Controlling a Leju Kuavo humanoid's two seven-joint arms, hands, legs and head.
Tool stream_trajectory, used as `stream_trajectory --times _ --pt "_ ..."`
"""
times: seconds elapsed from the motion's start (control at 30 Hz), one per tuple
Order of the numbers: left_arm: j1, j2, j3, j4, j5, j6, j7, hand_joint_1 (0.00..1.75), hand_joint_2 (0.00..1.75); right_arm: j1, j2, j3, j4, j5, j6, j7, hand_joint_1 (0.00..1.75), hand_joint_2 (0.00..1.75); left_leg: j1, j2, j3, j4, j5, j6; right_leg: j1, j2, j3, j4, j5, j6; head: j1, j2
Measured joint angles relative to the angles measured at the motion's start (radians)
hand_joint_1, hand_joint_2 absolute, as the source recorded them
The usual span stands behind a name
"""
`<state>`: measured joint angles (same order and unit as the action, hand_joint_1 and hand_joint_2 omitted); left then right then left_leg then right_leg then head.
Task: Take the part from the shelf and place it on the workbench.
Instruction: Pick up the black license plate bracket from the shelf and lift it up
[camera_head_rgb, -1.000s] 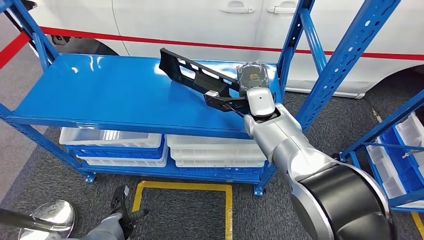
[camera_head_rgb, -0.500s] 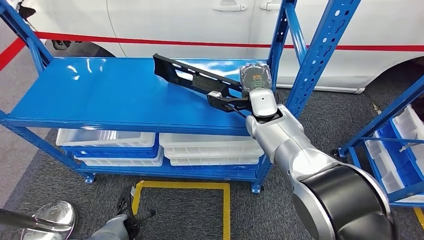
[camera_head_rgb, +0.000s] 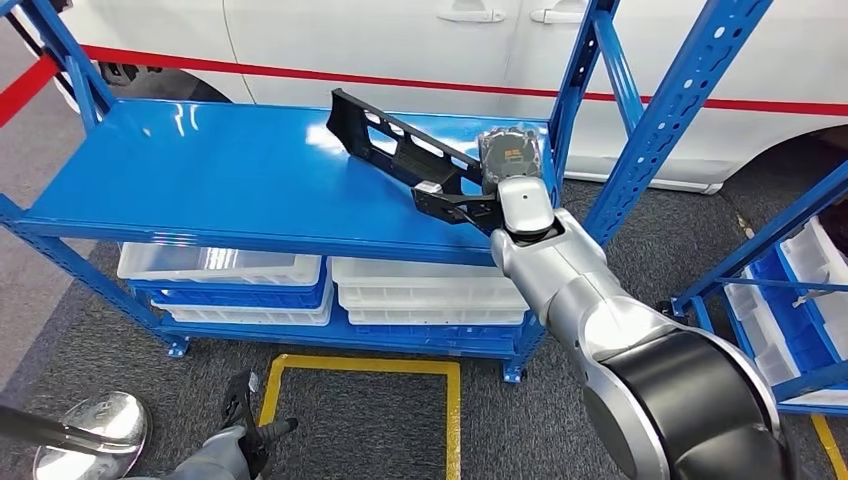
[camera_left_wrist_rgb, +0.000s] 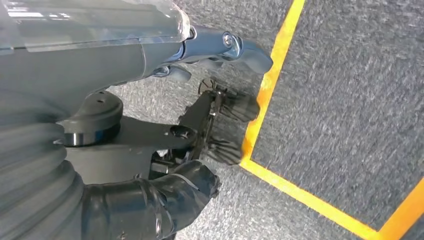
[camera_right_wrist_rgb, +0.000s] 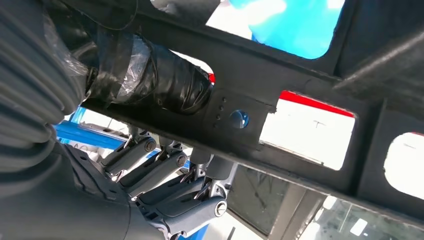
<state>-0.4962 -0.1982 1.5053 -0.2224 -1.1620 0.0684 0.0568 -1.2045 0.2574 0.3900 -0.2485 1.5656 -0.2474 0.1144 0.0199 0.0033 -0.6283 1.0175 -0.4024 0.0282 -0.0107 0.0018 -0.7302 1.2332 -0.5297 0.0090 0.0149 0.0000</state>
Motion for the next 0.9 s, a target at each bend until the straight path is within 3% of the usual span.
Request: stream_trajectory --times 0.07,0.1,0.17,0.23,0.37,0.43,0.53,0.57,0.6,0.63,0.73,0.77,0.83,0.9 --pt "0.001 0.0 0.0 0.0 0.001 0.0 0.0 0.0 1.75 0.003 -0.002 -0.001 0.0 0.0 0.0 0.0 1.75 1.75 -0.001 0.0 -0.011 0.002 0.006 0.002 -0.001 0.0 -0.029 0.087 -0.032 0.002 0.0 0.0" --pt "0.002 0.0 0.0 0.0 0.002 -0.001 0.0 0.0 1.75 0.004 -0.002 -0.001 0.0 0.0 0.0 0.0 1.75 1.75 -0.001 -0.001 -0.015 0.004 0.009 0.001 -0.002 0.0 -0.018 0.078 -0.021 0.002 0.0 0.0" --pt "0.002 0.0 0.0 0.0 0.003 -0.001 -0.002 0.0 1.75 0.003 -0.003 -0.002 0.0 0.0 0.0 0.0 1.75 1.75 -0.001 -0.001 -0.022 0.008 0.014 -0.003 -0.002 0.0 0.054 -0.041 0.03 -0.004 0.0 0.0" --pt "0.001 -0.001 0.0 0.0 0.003 -0.001 -0.003 0.0 1.75 0.001 -0.003 -0.002 0.0 0.001 0.0 0.0 1.75 1.75 -0.005 -0.002 -0.029 0.014 0.019 -0.012 0.003 0.0 0.114 -0.152 0.063 -0.01 0.0 0.0" --pt "0.002 -0.001 0.0 0.0 0.003 -0.001 -0.004 0.0 1.75 0.0 -0.004 -0.004 0.0 0.003 0.001 0.0 1.75 1.75 -0.006 -0.003 -0.04 0.012 0.028 -0.036 0.005 0.001 0.116 -0.184 0.082 -0.027 0.0 0.0" --pt "0.002 -0.001 0.0 0.0 0.003 -0.001 -0.003 0.0 1.75 -0.001 -0.003 -0.004 0.0 0.003 0.002 0.0 1.75 1.75 -0.003 -0.004 -0.058 0.058 -0.016 -0.046 -0.001 -0.002 0.111 -0.194 0.099 -0.041 0.0 0.0" --pt "0.002 -0.001 0.001 0.0 0.003 -0.001 -0.003 0.0 1.75 -0.001 -0.003 -0.005 0.0 0.003 0.002 0.0 1.75 1.75 0.001 -0.003 -0.117 0.238 -0.128 -0.057 -0.001 -0.005 0.09 -0.194 0.116 -0.047 -0.001 0.0" --pt "0.003 -0.001 0.001 0.0 0.003 -0.001 -0.003 0.0 1.75 0.0 -0.003 -0.006 0.0 0.003 0.002 -0.001 1.75 1.75 0.002 -0.003 -0.125 0.277 -0.144 -0.06 -0.001 -0.005 0.081 -0.193 0.122 -0.046 -0.001 0.0" --pt "0.003 -0.001 0.001 0.0 0.003 -0.001 -0.003 0.0 1.75 0.0 -0.003 -0.007 0.0 0.003 0.002 -0.001 1.75 1.75 0.002 -0.003 -0.114 0.279 -0.142 -0.061 -0.002 -0.005 0.073 -0.191 0.127 -0.044 -0.001 0.0" --pt "0.003 -0.001 0.001 0.0 0.003 -0.001 -0.003 0.0 1.75 0.001 -0.003 -0.008 0.0 0.003 0.002 -0.001 1.75 1.75 0.002 -0.003 -0.082 0.241 -0.124 -0.06 -0.002 -0.004 0.067 -0.189 0.131 -0.042 -0.001 0.0" --pt "0.0 0.0 0.001 0.0 0.003 -0.001 -0.003 0.0 1.75 0.0 -0.003 -0.01 -0.001 0.003 0.001 -0.001 1.75 1.75 -0.001 -0.004 0.036 0.053 -0.07 -0.052 -0.001 -0.004 0.053 -0.181 0.142 -0.029 -0.001 0.0" --pt "0.0 0.0 0.001 0.0 0.003 -0.002 -0.003 0.0 1.75 -0.001 -0.003 -0.011 -0.001 0.003 0.0 -0.001 1.75 1.75 -0.004 -0.005 0.049 0.026 -0.065 -0.045 0.0 -0.004 0.05 -0.181 0.146 -0.023 -0.001 0.0" --pt "0.001 0.0 0.001 0.0 0.003 -0.002 -0.003 0.0 1.75 0.0 -0.004 -0.012 -0.001 0.003 0.0 -0.002 1.75 1.75 -0.007 -0.007 0.044 0.02 -0.058 -0.031 0.001 -0.004 0.046 -0.184 0.157 -0.008 0.0 0.0" --pt "0.001 0.0 0.001 0.0 0.003 -0.002 -0.003 0.0 1.75 -0.001 -0.004 -0.014 -0.001 0.003 0.0 -0.003 1.75 1.75 -0.005 -0.004 0.038 0.015 -0.043 -0.014 -0.001 -0.004 0.039 -0.175 0.146 0.004 0.0 0.0"
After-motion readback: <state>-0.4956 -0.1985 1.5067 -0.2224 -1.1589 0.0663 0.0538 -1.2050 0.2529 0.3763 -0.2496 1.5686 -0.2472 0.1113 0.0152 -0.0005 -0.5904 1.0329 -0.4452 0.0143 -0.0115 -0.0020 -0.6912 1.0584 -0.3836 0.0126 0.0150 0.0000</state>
